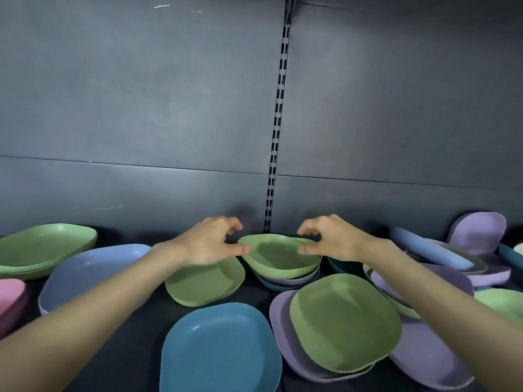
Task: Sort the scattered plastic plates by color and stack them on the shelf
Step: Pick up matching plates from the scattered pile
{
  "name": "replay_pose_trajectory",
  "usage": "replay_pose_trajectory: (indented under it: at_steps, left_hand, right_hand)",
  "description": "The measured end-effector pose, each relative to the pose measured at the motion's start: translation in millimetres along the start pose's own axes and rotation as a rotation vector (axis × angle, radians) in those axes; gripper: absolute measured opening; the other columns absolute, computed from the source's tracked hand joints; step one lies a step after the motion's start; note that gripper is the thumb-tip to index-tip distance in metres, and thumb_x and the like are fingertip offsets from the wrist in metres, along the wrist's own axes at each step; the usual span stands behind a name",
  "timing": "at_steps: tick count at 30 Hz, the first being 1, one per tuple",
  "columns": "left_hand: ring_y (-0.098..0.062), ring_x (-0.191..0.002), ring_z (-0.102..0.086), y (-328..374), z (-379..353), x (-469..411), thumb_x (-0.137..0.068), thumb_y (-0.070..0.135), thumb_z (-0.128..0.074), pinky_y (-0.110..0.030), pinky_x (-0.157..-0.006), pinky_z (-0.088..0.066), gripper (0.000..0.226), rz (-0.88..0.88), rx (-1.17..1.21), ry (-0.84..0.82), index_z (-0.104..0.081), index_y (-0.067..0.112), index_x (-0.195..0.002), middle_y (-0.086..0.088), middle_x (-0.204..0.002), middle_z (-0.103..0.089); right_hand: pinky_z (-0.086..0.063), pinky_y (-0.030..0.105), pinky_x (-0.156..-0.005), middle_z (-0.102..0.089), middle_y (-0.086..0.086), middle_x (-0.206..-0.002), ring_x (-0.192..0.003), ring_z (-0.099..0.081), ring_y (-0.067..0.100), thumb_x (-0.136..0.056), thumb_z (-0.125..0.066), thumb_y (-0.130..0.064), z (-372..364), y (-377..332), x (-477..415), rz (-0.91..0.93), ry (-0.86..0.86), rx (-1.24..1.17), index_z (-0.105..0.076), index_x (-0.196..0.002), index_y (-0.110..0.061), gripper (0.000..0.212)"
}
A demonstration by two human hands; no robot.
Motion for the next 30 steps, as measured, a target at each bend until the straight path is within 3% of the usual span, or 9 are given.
replay_pose_trajectory:
  at_steps: [6, 10, 13, 16, 19, 22, 26, 28, 30]
  left_hand:
    - [-0.014, -0.115, -0.051, -28.0, -5.6, -6.6, -0.081, 0.054, -0.062, -0.026, -0.098, -0.04, 0.067, 0.082, -0.058, -0.11, -0.044, 0.016, -0.134, -0.001, -0.131, -0.052]
    - [-0.014, -0.121, -0.048, -57.6, -10.4, -14.1, -0.06, 0.078, -0.06, -0.029, -0.105, -0.038, 0.1, 0.171, -0.007, -0.276, -0.038, 0.02, -0.138, -0.001, -0.136, -0.048]
    - [-0.013, -0.115, -0.054, -71.0, -14.6, -18.1, -0.064, 0.07, -0.063, -0.026, -0.101, -0.042, 0.095, 0.189, -0.009, -0.375, -0.035, 0.018, -0.139, 0.001, -0.129, -0.054]
    - [-0.01, -0.1, -0.058, -78.5, -18.5, -21.4, -0.064, 0.069, -0.066, -0.021, -0.087, -0.044, 0.096, 0.184, -0.023, -0.427, -0.037, 0.016, -0.138, 0.005, -0.117, -0.059]
    - [-0.012, -0.097, -0.058, -82.9, -19.3, -26.1, -0.072, 0.059, -0.069, -0.019, -0.081, -0.042, 0.081, 0.171, -0.048, -0.398, -0.041, 0.017, -0.136, 0.005, -0.112, -0.059]
    - [-0.011, -0.088, -0.061, -84.2, -19.2, -29.3, -0.074, 0.05, -0.073, -0.017, -0.071, -0.047, 0.071, 0.144, -0.03, -0.372, -0.046, 0.017, -0.131, 0.005, -0.101, -0.063]
    - [-0.008, -0.072, -0.061, -86.1, -19.8, -30.0, -0.073, 0.035, -0.078, -0.02, -0.064, -0.047, 0.052, 0.111, -0.012, -0.357, -0.056, 0.015, -0.116, 0.005, -0.085, -0.066]
    - [-0.007, -0.063, -0.059, -86.7, -18.7, -30.7, -0.073, 0.028, -0.079, -0.022, -0.064, -0.048, 0.04, 0.095, -0.005, -0.336, -0.062, 0.014, -0.106, 0.005, -0.074, -0.065]
    - [-0.01, -0.062, -0.06, -87.6, -16.8, -31.0, -0.074, 0.023, -0.078, -0.025, -0.065, -0.05, 0.026, 0.089, 0.017, -0.332, -0.066, 0.013, -0.095, -0.004, -0.075, -0.07]
  right_hand:
    - [-0.046, 0.031, -0.094, -0.059, 0.007, -0.118, -0.107, -0.055, 0.022, -0.076, -0.072, -0.047, -16.1, 2.7, -21.4, -0.042, -0.071, -0.041, -0.051, -0.128, -0.014, 0.065]
    - [-0.047, 0.03, -0.09, -0.059, 0.006, -0.113, -0.101, -0.056, 0.021, -0.074, -0.073, -0.051, -23.2, 5.0, -28.1, -0.074, -0.107, -0.041, -0.045, -0.132, -0.013, 0.075]
    - [-0.046, 0.027, -0.085, -0.058, 0.005, -0.113, -0.097, -0.055, 0.019, -0.073, -0.073, -0.052, -25.8, 6.3, -31.0, -0.096, -0.113, -0.045, -0.042, -0.134, -0.014, 0.079]
    - [-0.043, 0.031, -0.089, -0.054, 0.001, -0.11, -0.101, -0.052, 0.021, -0.069, -0.073, -0.056, -28.5, 8.6, -34.7, -0.138, -0.108, 0.004, -0.042, -0.133, -0.016, 0.081]
    - [-0.038, 0.034, -0.095, -0.055, 0.001, -0.113, -0.108, -0.05, 0.023, -0.07, -0.073, -0.056, -29.0, 6.8, -37.3, -0.167, -0.096, 0.064, -0.043, -0.131, -0.017, 0.079]
    - [-0.038, 0.035, -0.095, -0.049, -0.004, -0.103, -0.1, -0.047, 0.019, -0.068, -0.076, -0.053, -29.6, 6.9, -39.6, -0.185, -0.087, 0.061, -0.044, -0.129, -0.017, 0.078]
    - [-0.046, 0.031, -0.083, -0.053, -0.001, -0.101, -0.096, -0.053, 0.02, -0.062, -0.083, -0.044, -28.8, 13.8, -42.8, -0.239, -0.039, -0.044, -0.051, -0.123, -0.016, 0.074]
    - [-0.048, 0.026, -0.074, -0.057, 0.001, -0.096, -0.089, -0.057, 0.019, -0.065, -0.084, -0.032, -27.6, 13.7, -43.5, -0.24, -0.017, -0.09, -0.059, -0.113, -0.012, 0.058]
    - [-0.048, 0.022, -0.067, -0.063, 0.002, -0.089, -0.081, -0.06, 0.015, -0.069, -0.083, -0.023, -28.1, 12.2, -44.1, -0.224, -0.023, -0.108, -0.068, -0.1, -0.009, 0.037]
Point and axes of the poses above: each hand's wrist, its own x-axis away from the middle knuckle, its own z-axis out of the back of the hand, y = z × x, the point moved 6 cm from there along -x, towards the middle knuckle
